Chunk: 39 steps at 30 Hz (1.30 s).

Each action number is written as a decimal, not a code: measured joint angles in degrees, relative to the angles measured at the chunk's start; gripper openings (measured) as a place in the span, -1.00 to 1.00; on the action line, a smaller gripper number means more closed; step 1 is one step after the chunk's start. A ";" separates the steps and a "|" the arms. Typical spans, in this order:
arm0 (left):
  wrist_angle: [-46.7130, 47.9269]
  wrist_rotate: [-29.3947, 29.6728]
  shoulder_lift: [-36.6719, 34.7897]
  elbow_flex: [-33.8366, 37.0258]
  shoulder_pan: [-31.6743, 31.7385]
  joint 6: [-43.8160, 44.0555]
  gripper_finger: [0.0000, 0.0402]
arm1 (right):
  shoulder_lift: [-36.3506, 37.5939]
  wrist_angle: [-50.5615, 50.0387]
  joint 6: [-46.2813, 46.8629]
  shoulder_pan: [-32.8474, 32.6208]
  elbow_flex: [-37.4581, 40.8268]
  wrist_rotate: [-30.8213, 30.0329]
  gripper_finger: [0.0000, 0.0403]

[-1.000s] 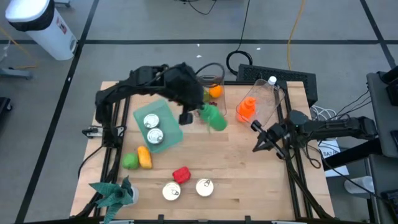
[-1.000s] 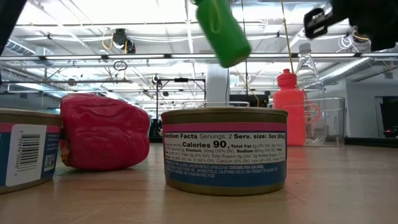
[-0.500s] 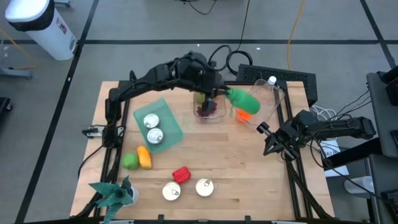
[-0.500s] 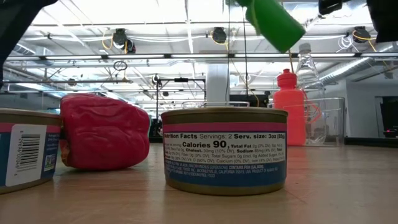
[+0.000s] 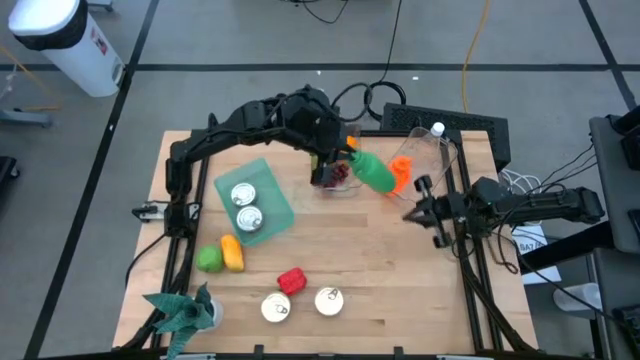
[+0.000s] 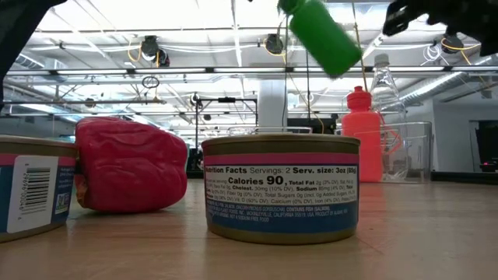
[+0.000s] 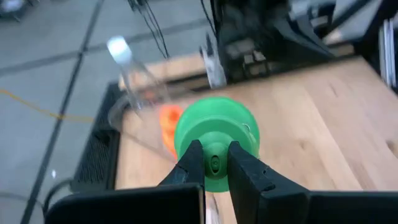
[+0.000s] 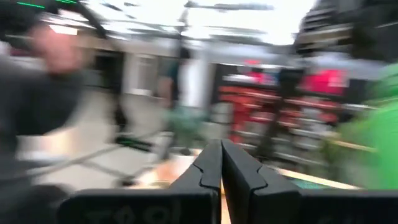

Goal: Pick & Place Food Item
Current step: Put the green water bottle into the right transparent bin

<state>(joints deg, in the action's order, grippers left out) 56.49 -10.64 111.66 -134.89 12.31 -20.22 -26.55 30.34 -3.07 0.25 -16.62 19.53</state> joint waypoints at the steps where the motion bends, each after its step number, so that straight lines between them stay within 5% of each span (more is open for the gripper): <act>1: 1.55 0.11 0.00 0.00 -0.07 -0.03 -0.87 | -0.02 0.12 -0.86 -0.02 0.00 -3.66 -0.96; 5: 5.92 0.54 -0.09 0.02 -0.47 -0.12 -0.87 | -0.29 1.88 -3.50 -0.01 0.00 -14.14 -0.73; 9: 6.84 2.41 -0.10 0.41 -1.54 -0.04 -0.87 | -2.53 2.04 -4.87 -0.04 -2.26 -19.00 -0.30; 15: 6.63 3.19 -0.11 2.43 -2.84 -0.48 -0.87 | -14.06 -15.81 -3.75 -0.04 -16.93 -26.22 0.40; 19: 5.97 3.97 -0.09 3.82 -3.47 -0.77 -0.87 | -24.25 -25.10 -4.10 0.03 -27.70 -28.60 0.66; 26: 6.06 7.95 -0.15 4.39 -4.30 -0.71 -0.87 | -35.86 -27.48 -5.48 0.01 -35.93 -30.86 0.76; 39: 5.63 7.75 -0.15 4.39 -6.27 -1.28 -0.87 | -40.73 -20.72 -5.65 1.62 -36.28 -34.08 0.73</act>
<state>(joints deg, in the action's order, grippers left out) 62.12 -2.89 111.50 -130.50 6.05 -21.50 -67.28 9.62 -8.72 1.86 -52.90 -14.55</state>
